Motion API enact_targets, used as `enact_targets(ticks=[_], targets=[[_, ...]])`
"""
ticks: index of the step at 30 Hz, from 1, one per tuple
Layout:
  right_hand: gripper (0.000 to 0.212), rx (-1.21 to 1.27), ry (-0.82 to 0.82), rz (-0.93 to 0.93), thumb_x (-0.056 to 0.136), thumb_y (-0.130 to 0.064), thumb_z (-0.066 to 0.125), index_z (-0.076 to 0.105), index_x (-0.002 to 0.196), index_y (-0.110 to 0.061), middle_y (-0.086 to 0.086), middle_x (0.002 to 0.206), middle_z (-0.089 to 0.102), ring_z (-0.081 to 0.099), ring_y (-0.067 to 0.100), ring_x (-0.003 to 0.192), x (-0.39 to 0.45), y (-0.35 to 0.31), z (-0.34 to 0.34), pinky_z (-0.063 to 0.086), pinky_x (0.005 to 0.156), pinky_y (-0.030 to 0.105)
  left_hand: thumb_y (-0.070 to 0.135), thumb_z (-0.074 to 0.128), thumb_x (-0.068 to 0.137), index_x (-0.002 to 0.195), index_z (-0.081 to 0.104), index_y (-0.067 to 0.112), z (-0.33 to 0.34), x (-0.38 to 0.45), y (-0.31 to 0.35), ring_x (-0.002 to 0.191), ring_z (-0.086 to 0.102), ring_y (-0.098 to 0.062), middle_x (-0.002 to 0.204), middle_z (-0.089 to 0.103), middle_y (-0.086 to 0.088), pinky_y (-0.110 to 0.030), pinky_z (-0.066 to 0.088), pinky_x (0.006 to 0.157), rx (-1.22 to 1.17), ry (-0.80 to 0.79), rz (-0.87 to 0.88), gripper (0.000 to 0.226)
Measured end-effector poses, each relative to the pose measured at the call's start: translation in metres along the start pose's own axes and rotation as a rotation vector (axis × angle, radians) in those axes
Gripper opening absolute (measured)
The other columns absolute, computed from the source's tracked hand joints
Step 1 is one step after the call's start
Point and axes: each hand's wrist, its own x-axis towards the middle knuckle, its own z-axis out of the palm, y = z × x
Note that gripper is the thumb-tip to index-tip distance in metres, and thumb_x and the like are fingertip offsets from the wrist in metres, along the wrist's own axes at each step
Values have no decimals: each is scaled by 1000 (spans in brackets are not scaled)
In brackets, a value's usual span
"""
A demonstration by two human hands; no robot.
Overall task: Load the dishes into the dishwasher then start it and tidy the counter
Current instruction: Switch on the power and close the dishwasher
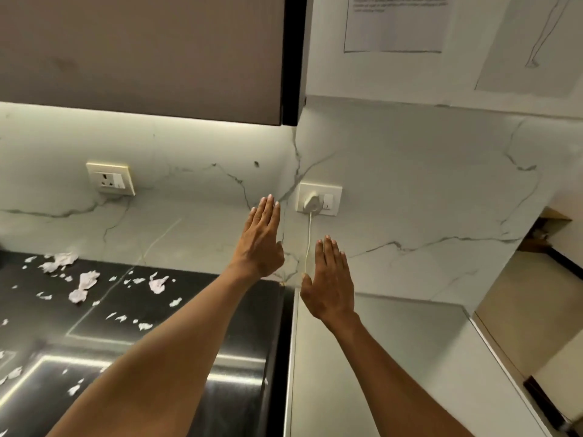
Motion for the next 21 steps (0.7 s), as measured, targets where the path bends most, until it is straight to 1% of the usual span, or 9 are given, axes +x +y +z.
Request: enact_targets(ticks=[6, 9, 16, 21], targets=[[77, -16, 45, -15, 96, -38, 47, 14, 161, -15, 7, 169, 5, 3, 24, 156, 63, 18, -3, -3, 123, 34, 13, 59, 85, 159, 6, 7, 2, 67, -3, 153, -10, -25, 166, -6, -11, -38, -1, 125, 44, 57, 3, 91], [78, -32, 46, -35, 95, -38, 49, 14, 161, -16, 6, 169, 4, 3, 24, 156, 84, 26, 1, -2, 124, 35, 11, 60, 82, 158, 4, 6, 3, 90, -7, 153, -11, -26, 166, -6, -12, -39, 0, 125, 48, 71, -5, 94], [81, -41, 37, -22, 98, -44, 51, 8, 162, -19, 4, 170, 0, -1, 24, 156, 114, 35, 13, -5, 123, 35, 13, 62, 80, 158, -2, 8, 5, 133, -22, 152, -15, -25, 166, -12, -11, -40, -1, 125, 99, 31, 36, 102], [83, -8, 48, -7, 96, -41, 55, 8, 162, -20, 3, 170, 1, 0, 23, 156, 125, 31, 23, -8, 121, 33, 17, 63, 78, 158, -9, 10, 15, 152, -37, 151, -20, -23, 165, -19, -8, -40, -2, 125, 99, -34, 27, 107]])
